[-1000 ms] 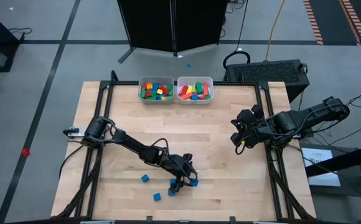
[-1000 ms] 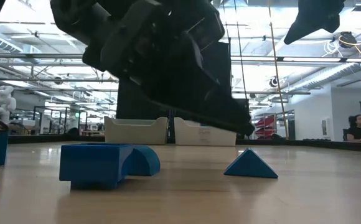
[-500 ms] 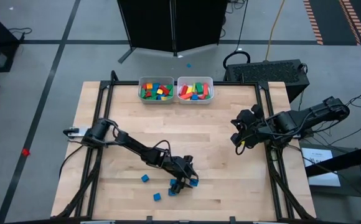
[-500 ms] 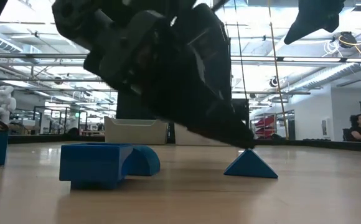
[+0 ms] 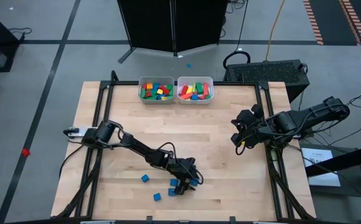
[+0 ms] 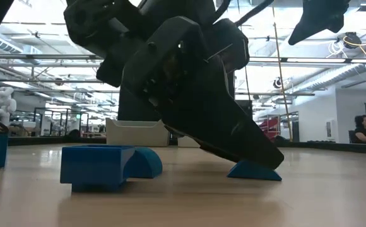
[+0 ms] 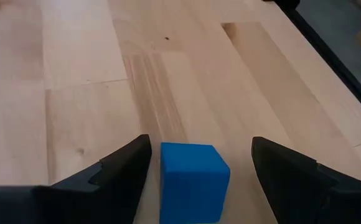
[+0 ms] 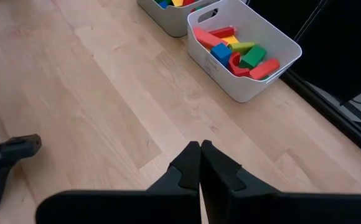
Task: Sort blocks by size
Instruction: Put the blue triangular block into the gray bin, then put the blue half-circle block into the gray bin
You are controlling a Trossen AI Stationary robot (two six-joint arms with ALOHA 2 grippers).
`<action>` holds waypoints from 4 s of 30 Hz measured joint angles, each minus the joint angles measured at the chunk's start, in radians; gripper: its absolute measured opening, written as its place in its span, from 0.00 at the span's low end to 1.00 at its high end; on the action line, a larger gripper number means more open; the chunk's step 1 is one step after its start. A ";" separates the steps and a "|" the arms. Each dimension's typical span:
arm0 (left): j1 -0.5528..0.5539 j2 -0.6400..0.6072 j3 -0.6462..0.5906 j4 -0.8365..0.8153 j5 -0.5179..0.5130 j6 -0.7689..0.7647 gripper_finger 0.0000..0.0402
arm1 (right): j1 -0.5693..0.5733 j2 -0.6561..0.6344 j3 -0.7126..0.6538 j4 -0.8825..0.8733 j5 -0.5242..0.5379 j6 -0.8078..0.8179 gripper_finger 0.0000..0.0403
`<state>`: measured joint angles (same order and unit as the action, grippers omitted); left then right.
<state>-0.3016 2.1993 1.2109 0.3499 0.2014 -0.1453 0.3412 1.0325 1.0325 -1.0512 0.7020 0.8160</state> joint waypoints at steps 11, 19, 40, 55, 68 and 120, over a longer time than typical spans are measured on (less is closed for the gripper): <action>0.000 0.002 0.001 -0.063 -0.011 0.000 0.34 | 0.000 0.000 0.000 0.000 0.000 -0.017 0.00; 0.000 -0.011 -0.001 -0.074 -0.021 -0.035 0.31 | 0.000 0.000 0.000 0.000 0.000 -0.020 0.00; 0.544 -0.598 -0.006 -0.757 -0.387 0.061 0.31 | 0.000 0.000 0.000 0.005 0.006 -0.011 0.00; 0.962 -0.590 -0.047 -0.844 -0.278 0.186 0.31 | -0.001 0.000 0.000 0.011 0.007 0.014 0.00; 0.935 -0.577 -0.005 -0.980 -0.074 0.233 0.70 | -0.001 0.000 0.000 0.011 0.007 0.032 0.00; -0.197 -0.303 -0.385 -0.071 -0.388 -0.135 0.71 | -0.001 0.000 0.000 0.062 -0.001 0.017 0.00</action>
<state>-0.4988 1.8961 0.8257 0.2792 -0.1863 -0.2802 0.3405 1.0325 1.0328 -0.9890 0.7010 0.8333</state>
